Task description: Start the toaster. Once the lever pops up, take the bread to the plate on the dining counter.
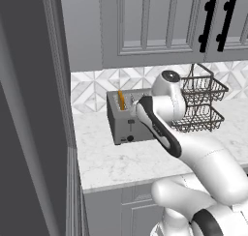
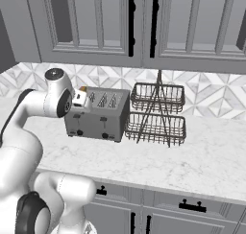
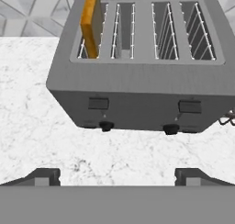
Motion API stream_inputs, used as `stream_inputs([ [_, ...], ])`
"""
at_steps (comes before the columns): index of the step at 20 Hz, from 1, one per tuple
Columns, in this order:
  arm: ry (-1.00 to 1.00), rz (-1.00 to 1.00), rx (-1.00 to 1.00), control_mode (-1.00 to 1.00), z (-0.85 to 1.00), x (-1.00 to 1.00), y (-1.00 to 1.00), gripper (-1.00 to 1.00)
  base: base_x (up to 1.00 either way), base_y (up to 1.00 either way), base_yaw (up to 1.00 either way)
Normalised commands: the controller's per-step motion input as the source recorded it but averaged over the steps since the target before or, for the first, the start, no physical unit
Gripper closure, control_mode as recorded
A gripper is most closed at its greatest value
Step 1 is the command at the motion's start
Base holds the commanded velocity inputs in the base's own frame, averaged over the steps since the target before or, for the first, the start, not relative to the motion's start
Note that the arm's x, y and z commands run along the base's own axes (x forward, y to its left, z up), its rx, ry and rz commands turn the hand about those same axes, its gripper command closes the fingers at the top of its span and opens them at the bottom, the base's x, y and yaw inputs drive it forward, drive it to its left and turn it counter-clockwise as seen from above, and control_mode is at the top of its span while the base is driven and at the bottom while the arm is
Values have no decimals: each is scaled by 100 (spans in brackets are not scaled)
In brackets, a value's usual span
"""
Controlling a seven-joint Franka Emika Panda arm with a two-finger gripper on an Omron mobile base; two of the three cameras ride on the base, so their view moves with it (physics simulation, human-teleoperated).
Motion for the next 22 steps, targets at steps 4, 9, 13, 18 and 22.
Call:
stream_inputs([
  [4,0,0,0,-100,0,33,6,-100,0,0,0],
  [9,0,0,0,-100,0,43,0,-100,0,0,0],
  [13,0,-2,1,-100,-10,38,0,-100,0,0,0],
  [18,-3,-3,0,-100,-41,15,0,-100,0,0,0],
  [22,-5,-4,0,-100,-39,14,0,-100,0,0,0],
])
